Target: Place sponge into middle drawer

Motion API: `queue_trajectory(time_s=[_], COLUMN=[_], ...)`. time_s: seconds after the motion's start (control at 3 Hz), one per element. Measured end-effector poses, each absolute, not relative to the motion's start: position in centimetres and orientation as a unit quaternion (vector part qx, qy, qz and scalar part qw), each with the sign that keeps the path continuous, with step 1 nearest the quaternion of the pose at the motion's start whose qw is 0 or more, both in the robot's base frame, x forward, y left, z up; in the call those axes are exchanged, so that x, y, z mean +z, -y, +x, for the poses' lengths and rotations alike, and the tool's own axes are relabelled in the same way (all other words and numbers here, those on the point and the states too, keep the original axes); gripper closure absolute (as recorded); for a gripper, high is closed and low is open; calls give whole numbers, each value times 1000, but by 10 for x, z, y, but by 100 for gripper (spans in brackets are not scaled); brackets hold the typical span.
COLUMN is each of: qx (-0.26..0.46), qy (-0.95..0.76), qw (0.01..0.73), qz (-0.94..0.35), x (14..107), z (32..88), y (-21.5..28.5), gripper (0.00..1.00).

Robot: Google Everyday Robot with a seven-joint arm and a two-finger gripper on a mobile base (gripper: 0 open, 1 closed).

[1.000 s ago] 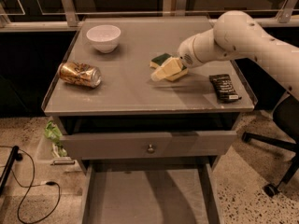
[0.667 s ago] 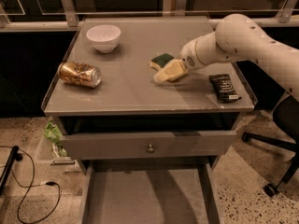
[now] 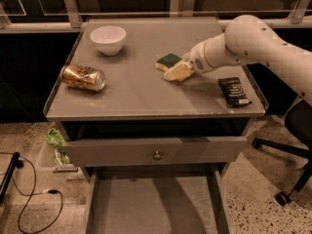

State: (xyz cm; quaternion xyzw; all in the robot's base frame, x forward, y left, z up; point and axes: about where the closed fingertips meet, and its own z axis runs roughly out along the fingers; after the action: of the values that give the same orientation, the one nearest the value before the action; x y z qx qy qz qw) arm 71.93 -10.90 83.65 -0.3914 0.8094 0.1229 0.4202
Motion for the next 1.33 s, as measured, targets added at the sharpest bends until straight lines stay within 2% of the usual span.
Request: queue_trajectory(time_s=[0.67, 1.0, 1.33], qx=[123, 130, 138], qy=[-809, -796, -770], qw=[420, 418, 419], qz=[-393, -418, -461], x=[837, 842, 858], z=[720, 710, 678], y=[107, 100, 96], gripper=[84, 100, 100])
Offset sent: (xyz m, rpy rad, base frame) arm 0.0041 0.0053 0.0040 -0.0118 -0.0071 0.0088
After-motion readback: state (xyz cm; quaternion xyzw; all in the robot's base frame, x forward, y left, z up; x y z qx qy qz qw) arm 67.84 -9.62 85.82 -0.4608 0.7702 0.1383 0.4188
